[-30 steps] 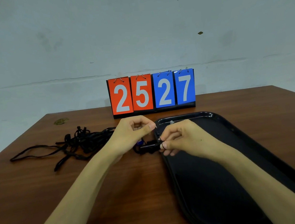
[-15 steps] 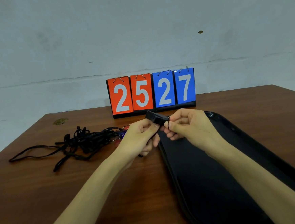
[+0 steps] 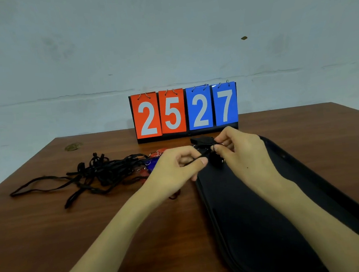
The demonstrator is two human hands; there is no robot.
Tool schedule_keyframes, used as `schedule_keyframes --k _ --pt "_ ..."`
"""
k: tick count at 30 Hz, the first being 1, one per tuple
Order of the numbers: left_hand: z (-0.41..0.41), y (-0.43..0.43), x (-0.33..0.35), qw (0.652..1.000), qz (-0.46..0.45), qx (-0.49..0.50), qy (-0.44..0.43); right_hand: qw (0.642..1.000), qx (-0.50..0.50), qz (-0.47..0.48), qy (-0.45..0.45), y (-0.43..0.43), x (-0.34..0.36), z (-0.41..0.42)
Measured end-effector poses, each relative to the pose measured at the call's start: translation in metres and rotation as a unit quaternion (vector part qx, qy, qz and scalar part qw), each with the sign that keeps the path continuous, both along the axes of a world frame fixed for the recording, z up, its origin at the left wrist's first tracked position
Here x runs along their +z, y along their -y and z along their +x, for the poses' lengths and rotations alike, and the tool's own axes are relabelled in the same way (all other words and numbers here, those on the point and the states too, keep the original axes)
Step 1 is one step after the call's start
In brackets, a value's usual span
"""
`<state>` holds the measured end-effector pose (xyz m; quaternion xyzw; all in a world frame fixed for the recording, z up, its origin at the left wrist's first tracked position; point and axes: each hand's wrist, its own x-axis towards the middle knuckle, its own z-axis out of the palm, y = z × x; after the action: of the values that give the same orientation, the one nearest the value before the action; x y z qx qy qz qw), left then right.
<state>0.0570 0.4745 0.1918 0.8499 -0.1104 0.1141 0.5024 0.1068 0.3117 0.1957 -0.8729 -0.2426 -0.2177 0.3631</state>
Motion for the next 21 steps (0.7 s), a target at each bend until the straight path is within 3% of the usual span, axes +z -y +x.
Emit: schedule_keyframes --k 3,7,16,21 --pt "-0.002 -0.005 0.005 0.996 0.039 0.047 0.063 0.997 0.042 -0.055 -0.013 0.003 0.003 0.002" --pt "-0.002 -0.012 0.006 0.994 0.061 0.069 0.063 0.985 0.135 -0.088 -0.054 0.001 0.002 -0.001" --pt "0.001 -0.022 0.011 0.999 0.022 0.032 -0.006 0.934 0.288 -0.009 -0.209 0.000 0.008 -0.007" --pt "0.001 -0.026 0.010 0.993 -0.073 -0.005 -0.092 0.917 0.314 0.062 -0.239 0.000 0.014 -0.009"
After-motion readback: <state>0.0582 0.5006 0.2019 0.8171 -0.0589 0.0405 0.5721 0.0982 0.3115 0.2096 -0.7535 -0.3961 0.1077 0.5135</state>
